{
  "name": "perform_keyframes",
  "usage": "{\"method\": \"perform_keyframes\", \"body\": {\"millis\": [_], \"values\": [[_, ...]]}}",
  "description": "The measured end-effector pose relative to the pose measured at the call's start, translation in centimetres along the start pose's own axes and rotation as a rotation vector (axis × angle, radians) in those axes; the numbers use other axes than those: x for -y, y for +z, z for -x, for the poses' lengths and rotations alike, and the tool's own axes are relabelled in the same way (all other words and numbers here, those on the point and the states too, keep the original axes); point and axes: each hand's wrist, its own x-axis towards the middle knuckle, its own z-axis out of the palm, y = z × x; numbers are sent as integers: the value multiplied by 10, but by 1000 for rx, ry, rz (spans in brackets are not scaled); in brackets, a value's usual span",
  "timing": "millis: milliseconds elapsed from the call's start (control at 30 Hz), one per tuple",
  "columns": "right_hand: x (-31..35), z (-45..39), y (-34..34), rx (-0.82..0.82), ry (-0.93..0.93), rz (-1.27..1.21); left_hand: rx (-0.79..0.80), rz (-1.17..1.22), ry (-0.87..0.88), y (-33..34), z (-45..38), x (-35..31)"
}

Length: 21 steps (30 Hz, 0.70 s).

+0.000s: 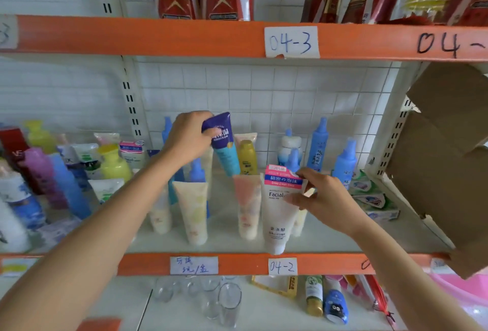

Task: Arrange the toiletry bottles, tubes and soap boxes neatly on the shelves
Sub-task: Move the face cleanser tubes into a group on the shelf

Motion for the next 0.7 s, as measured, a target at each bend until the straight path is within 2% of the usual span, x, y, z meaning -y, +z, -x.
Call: {"method": "perform_keyframes", "body": {"millis": [167, 367, 533, 700], "values": [[35, -12, 21, -68, -19, -134, -153, 246, -50, -56, 11, 23], [72, -28, 57, -28, -40, -296, -302, 413, -84, -109, 26, 54], [102, -46, 80, 65, -74, -482, -363, 439, -112, -134, 40, 77], [109, -63, 88, 120, -109, -534, -371, 354, -130, -127, 42, 91]]}}
